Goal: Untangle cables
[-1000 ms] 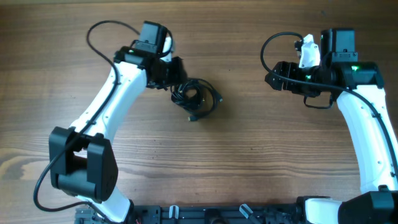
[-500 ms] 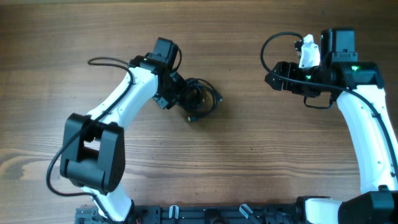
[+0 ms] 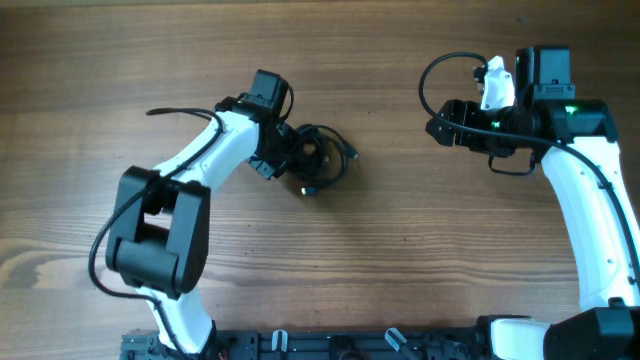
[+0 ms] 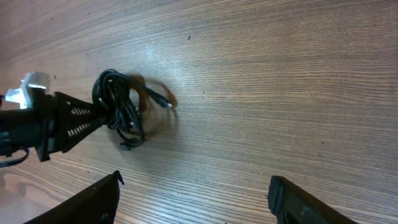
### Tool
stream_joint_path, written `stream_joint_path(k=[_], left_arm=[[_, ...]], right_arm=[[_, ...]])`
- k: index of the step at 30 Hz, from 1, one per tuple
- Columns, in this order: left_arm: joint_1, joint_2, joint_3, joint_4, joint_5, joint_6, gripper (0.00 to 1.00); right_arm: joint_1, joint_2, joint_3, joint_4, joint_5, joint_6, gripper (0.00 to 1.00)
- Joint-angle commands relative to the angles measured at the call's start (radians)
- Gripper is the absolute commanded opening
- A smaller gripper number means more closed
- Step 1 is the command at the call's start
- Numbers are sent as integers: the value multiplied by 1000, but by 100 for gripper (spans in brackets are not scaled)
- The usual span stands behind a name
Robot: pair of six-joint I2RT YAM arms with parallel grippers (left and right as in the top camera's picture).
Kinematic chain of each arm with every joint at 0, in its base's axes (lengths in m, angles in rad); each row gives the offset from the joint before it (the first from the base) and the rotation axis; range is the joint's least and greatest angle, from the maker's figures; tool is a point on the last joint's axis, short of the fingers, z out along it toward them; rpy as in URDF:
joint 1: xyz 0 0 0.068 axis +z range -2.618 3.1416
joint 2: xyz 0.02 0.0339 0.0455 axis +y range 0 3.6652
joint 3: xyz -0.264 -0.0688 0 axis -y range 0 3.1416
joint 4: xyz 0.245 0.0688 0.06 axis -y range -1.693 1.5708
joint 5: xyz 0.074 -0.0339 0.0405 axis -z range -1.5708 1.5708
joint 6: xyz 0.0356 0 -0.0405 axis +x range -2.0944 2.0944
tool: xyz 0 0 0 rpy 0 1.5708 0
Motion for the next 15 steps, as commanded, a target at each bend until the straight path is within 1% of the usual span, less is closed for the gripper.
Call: stream_joint_path(k=[1, 6, 11, 15], left_arm=[[-1, 37, -17, 4, -14, -16, 33], [0, 37, -17, 24, -14, -16, 29], [-6, 37, -18, 8, -14, -9, 28], [-13, 37, -18, 1, -14, -9, 29]], right_arm=[[-2, 13, -10, -5, -22, -20, 79], [-2, 13, -10, -5, -22, -20, 79], [-2, 13, -10, -5, -22, -19, 79], [-2, 13, -10, -4, -22, -19, 79]])
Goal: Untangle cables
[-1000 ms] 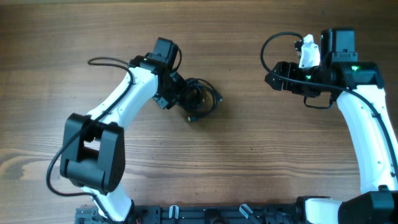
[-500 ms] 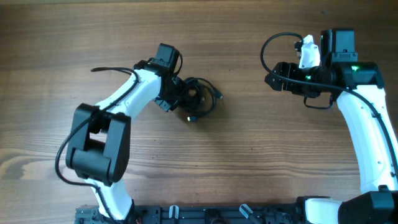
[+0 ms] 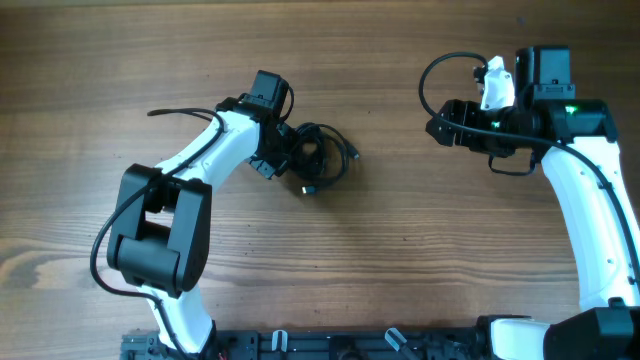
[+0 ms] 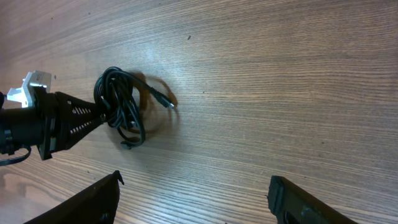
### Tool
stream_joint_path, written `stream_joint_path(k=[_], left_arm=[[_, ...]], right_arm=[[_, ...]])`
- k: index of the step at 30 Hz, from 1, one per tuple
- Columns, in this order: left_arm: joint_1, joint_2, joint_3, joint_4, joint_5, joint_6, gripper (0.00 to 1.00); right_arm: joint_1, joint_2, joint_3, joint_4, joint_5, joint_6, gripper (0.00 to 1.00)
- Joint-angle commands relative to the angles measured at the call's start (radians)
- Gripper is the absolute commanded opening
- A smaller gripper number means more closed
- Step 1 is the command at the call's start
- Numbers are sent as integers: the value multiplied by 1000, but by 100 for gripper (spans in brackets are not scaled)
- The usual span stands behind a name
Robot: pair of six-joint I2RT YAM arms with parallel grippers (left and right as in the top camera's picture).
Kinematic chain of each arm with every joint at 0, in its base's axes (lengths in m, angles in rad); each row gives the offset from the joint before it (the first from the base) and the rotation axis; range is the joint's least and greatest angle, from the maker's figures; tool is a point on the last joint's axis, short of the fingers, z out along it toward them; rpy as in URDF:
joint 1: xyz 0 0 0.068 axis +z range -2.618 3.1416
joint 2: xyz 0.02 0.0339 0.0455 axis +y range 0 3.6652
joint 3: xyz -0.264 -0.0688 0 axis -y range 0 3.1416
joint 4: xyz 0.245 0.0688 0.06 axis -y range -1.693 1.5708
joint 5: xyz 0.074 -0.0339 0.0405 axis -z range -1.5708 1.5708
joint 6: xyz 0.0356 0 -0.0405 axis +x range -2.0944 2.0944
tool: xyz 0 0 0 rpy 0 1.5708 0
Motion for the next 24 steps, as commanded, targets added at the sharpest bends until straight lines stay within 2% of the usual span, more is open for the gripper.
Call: stream_joint_path(k=[1, 5, 11, 24], left_arm=[[-13, 32, -17, -10, -13, -2, 29], [-13, 32, -17, -11, -13, -2, 31], [-13, 32, -17, -29, -13, -2, 38], [-14, 32, -17, -42, -13, -2, 38]], right_arm=[[-2, 13, -10, -4, -22, -20, 79], [-2, 13, -10, -5, -22, -20, 79], [-2, 13, -10, -2, -22, -20, 79], [-2, 13, -10, -5, -22, -21, 79]])
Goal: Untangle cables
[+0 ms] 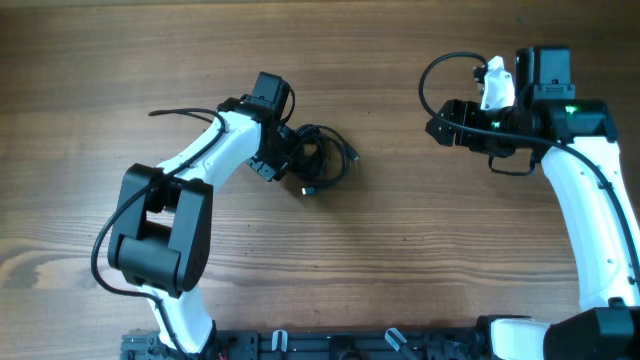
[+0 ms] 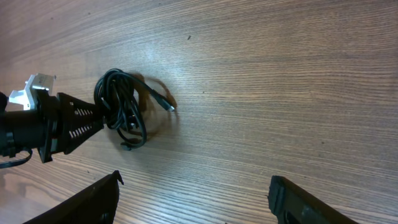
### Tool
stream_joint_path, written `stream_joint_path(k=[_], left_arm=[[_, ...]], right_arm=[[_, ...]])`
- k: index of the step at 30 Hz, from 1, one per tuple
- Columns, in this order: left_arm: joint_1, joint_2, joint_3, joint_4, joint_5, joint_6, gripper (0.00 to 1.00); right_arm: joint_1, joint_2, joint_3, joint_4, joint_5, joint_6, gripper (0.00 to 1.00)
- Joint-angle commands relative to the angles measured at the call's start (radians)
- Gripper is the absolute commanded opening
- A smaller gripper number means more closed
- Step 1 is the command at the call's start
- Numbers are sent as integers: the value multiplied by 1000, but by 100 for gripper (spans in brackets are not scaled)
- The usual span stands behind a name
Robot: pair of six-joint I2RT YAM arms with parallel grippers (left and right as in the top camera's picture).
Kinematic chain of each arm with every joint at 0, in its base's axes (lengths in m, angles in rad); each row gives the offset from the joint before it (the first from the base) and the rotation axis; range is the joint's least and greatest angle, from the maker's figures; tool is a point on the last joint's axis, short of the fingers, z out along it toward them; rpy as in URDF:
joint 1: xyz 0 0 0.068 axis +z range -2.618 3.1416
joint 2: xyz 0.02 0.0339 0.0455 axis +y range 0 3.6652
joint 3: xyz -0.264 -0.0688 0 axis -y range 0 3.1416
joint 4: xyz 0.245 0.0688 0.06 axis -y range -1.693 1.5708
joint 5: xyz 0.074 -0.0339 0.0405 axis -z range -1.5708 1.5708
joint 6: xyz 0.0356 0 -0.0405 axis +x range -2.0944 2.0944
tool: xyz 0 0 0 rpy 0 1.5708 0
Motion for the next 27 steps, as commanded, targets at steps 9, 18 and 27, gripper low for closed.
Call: stream_joint_path(k=[9, 18, 27], left_arm=[[-24, 30, -17, -25, -15, -2, 37], [-24, 30, -17, -26, -64, 29, 4], [24, -32, -15, -8, -16, 168, 4]], right_arm=[[-2, 13, -10, -4, -21, -20, 79], [-2, 13, -10, -4, -22, -18, 79], [5, 13, -10, 48, -125, -18, 78]])
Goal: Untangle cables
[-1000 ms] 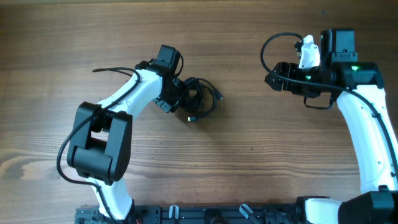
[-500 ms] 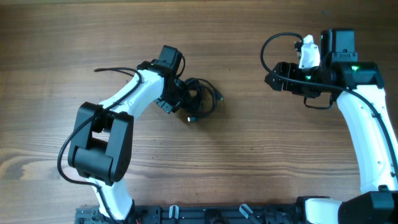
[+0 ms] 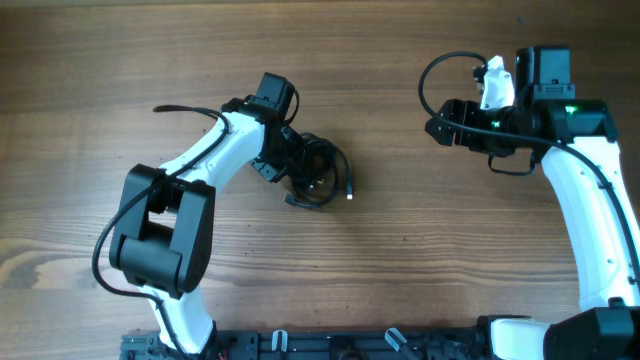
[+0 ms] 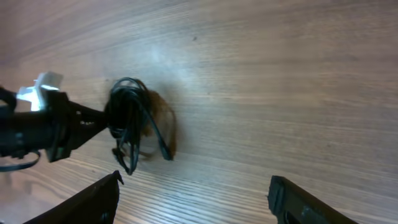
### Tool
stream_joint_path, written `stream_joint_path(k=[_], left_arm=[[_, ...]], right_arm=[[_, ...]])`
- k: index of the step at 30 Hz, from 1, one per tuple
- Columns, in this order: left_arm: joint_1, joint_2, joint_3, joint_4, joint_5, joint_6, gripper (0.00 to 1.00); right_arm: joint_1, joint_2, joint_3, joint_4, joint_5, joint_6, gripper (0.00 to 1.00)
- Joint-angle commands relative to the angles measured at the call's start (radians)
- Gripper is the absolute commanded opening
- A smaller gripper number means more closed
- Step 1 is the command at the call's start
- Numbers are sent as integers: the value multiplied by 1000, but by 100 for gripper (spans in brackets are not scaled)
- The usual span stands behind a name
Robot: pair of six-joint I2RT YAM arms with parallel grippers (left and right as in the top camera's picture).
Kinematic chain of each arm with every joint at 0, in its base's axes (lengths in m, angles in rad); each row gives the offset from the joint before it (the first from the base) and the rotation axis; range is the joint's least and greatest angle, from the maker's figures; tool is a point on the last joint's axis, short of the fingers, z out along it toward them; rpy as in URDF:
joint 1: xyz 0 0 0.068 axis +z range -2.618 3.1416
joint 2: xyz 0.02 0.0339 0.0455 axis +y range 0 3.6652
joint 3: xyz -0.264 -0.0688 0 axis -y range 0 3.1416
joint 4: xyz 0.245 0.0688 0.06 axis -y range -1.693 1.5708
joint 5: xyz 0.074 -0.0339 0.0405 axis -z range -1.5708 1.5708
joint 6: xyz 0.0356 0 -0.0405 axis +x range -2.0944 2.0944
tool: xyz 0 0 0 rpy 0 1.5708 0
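Observation:
A tangled bundle of black cable (image 3: 318,172) is at the middle left of the wooden table (image 3: 400,250). My left gripper (image 3: 290,160) is shut on the bundle's left side. In the right wrist view the black cable bundle (image 4: 134,124) shows blurred over a dark shadow, seemingly raised a little, with the left gripper's fingers (image 4: 87,121) reaching into it. One loose plug end (image 3: 349,188) hangs off the bundle's right side. My right gripper (image 3: 437,128) is far to the right, and in its own view the right gripper (image 4: 194,180) is open and holds nothing.
A loop of the right arm's own black wiring (image 3: 440,75) arches over its wrist. A black rail (image 3: 330,345) runs along the table's near edge between the arm bases.
The left gripper has shifted a little right with the bundle. The bundle has turned: its loose plug end pointed to the upper right and now hangs at the lower right. The right arm has barely moved.
Across the three earlier moments the left gripper stayed at the bundle's left edge with the cables resting in nearly the same place, and the right gripper hung open far to the right. Now the bundle is displaced, turned and blurred in the left gripper's hold.

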Motion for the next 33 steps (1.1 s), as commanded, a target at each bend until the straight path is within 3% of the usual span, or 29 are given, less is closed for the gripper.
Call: stream_joint_path(k=[1, 5, 13, 19, 26, 29, 33], left_arm=[[48, -50, -19, -5, 8, 102, 4], [87, -135, -19, -5, 77, 106, 4], [121, -263, -19, 0, 130, 80, 4], [132, -277, -19, 21, 203, -105, 4], [152, -277, -19, 80, 341, -363, 4], [152, -277, -19, 90, 364, -464, 4], [152, -277, -19, 90, 412, -502, 4]], right_arm=[[6, 13, -10, 52, -127, -19, 78], [12, 13, -10, 118, -217, 5, 75], [134, 13, -10, 209, -209, 127, 75], [245, 19, -10, 289, -135, 286, 75], [329, 87, -10, 352, -136, 356, 52], [364, 125, -10, 381, -136, 368, 52], [407, 158, -10, 432, -128, 372, 52]])
